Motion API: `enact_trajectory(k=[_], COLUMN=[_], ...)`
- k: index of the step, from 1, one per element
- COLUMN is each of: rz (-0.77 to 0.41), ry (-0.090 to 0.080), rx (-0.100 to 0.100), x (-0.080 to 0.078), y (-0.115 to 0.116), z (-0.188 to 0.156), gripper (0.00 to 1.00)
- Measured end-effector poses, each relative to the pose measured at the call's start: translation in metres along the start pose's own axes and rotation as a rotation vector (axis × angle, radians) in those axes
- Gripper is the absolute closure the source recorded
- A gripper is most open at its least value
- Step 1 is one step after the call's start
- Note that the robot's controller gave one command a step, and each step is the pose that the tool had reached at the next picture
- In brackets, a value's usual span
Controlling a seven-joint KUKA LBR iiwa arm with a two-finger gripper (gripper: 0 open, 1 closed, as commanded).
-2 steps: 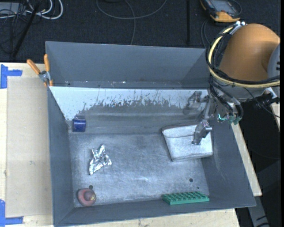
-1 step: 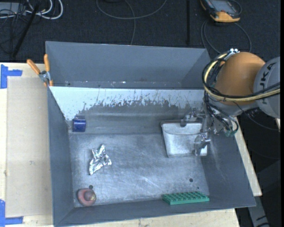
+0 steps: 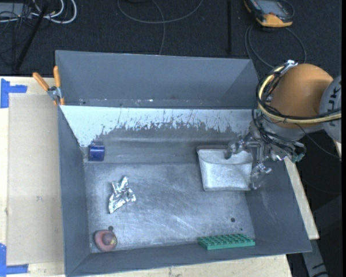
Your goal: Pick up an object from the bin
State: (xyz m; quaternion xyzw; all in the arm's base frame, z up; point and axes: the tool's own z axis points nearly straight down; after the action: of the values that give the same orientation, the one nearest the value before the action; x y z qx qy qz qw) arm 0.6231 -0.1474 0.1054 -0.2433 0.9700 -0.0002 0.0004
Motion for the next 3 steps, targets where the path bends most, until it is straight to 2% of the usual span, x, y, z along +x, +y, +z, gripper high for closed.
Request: enact_trajectory(k=[1,2,3], rz=[-0.237,-0.451,-0.388], ry=[-0.005,-0.024,-0.029], rx=[-0.01,-0.011,0.0], x=[0.007,0.0,0.003], y=[-0.001,0.01,0.012], z=[0.004,0.023,0.024], gripper=[0.0,0.0,0.0])
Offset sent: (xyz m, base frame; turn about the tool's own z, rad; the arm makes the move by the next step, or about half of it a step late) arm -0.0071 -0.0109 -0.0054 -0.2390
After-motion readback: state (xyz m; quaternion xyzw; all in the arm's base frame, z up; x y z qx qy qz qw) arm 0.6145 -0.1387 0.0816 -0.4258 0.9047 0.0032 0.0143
